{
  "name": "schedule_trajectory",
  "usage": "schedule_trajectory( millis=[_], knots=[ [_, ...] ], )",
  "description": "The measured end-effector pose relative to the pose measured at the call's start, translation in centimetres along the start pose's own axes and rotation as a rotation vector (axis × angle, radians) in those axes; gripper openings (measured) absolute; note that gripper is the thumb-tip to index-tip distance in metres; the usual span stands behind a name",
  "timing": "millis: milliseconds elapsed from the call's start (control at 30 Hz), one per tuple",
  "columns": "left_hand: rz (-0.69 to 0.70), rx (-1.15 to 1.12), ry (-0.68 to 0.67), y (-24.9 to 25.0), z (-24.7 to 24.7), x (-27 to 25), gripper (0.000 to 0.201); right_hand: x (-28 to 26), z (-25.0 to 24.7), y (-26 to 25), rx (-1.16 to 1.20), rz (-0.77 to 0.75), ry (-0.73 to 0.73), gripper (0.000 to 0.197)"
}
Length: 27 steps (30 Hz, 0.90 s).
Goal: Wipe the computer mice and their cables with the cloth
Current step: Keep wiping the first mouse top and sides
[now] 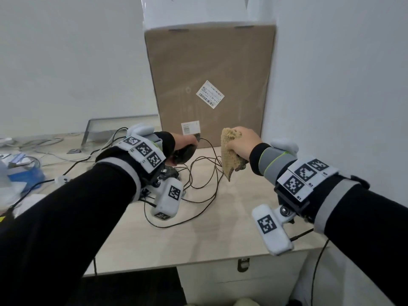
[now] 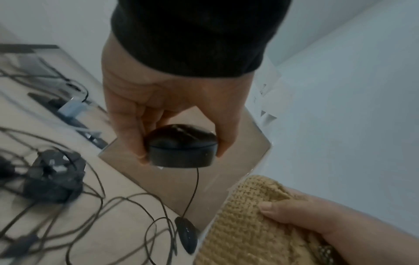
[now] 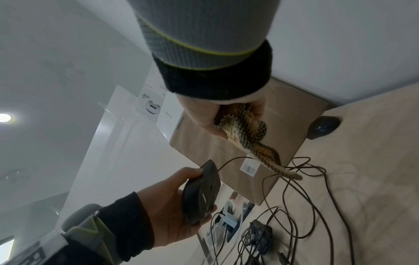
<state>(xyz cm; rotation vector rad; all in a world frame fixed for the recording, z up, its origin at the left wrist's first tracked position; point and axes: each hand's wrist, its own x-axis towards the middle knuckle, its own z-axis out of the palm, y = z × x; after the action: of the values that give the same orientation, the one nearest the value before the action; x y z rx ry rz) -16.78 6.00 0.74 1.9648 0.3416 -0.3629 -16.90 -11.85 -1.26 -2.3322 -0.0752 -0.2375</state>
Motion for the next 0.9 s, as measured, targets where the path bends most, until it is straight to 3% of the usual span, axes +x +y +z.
schedule_trajectory(
  millis=[100, 200, 367, 533, 700, 900],
  knots=[
    [-0.009, -0.141, 0.020, 0.0, 0.6, -0.4, 0.026, -0.4, 0.1, 0.1, 0.028, -0.003, -0.004, 0.031],
    [0.068, -0.166, 0.068, -0.1, 0.9, -0.6, 0.030, -0.7, 0.2, 0.0, 0.124, -0.043, 0.036, 0.033],
    [0.094, -0.362, -0.076, -0.9, 1.9, -0.9, 0.040, -1.2, 0.7, 0.0, 0.351, -0.107, 0.078, 0.050],
    [0.105, -0.510, -0.213, -2.0, 3.6, -1.0, 0.029, -1.1, 1.4, 0.0, 0.225, -0.227, 0.094, 0.054],
    [0.097, -0.721, -0.337, -3.1, 5.0, -0.4, 0.044, -1.3, 2.3, 1.2, 0.139, -0.280, 0.108, 0.053],
    [0.057, -0.937, -0.359, -4.0, 7.0, -0.1, 0.022, -2.5, 3.3, 3.2, 0.156, -0.390, 0.170, 0.058]
  ],
)
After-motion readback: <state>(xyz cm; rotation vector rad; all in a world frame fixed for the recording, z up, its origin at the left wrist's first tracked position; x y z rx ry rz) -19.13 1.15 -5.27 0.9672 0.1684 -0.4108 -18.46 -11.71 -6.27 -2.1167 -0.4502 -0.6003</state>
